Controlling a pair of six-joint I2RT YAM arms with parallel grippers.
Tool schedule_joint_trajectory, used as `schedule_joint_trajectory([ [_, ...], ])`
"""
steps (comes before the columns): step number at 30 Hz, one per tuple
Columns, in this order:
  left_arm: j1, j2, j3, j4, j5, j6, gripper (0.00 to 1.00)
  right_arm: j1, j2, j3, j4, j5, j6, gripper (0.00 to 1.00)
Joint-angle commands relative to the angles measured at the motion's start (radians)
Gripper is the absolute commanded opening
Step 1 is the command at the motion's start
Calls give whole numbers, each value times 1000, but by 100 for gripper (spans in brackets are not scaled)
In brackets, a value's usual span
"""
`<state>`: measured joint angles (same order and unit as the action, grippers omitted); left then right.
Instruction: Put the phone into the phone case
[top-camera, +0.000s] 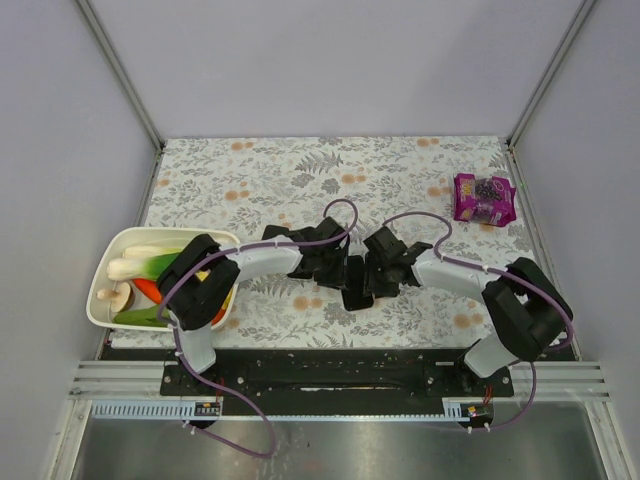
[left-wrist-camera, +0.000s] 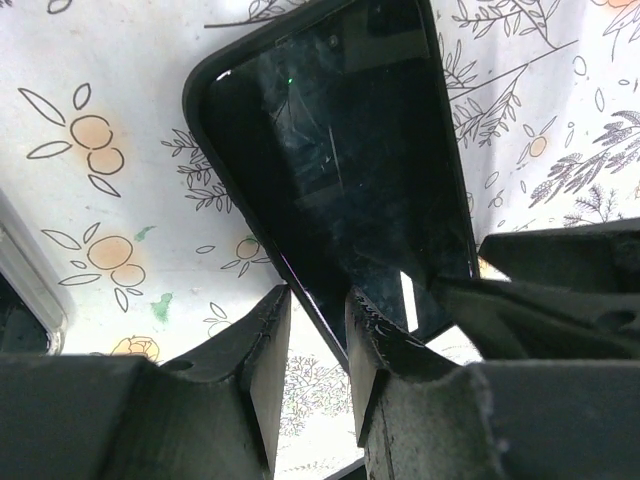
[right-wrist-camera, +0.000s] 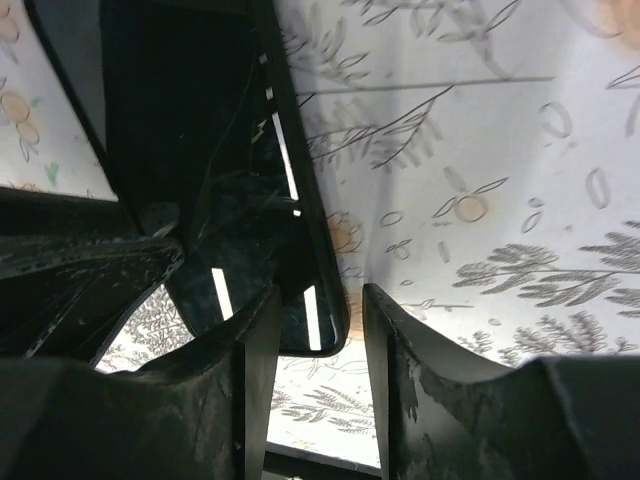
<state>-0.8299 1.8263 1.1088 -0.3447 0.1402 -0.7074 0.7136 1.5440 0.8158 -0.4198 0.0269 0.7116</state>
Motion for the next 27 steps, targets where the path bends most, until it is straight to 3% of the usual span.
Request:
schedule_joint_trajectory([
  [1, 20, 21, 58, -25, -44, 32, 33, -86, 22, 44, 12, -19, -52, 47],
  [18, 69, 133, 203, -132, -111, 79, 33, -157, 231, 249, -2, -59, -127, 45],
  [27, 51, 188, 230, -157, -136, 75, 32, -134, 246, 192, 6, -47, -110, 34],
])
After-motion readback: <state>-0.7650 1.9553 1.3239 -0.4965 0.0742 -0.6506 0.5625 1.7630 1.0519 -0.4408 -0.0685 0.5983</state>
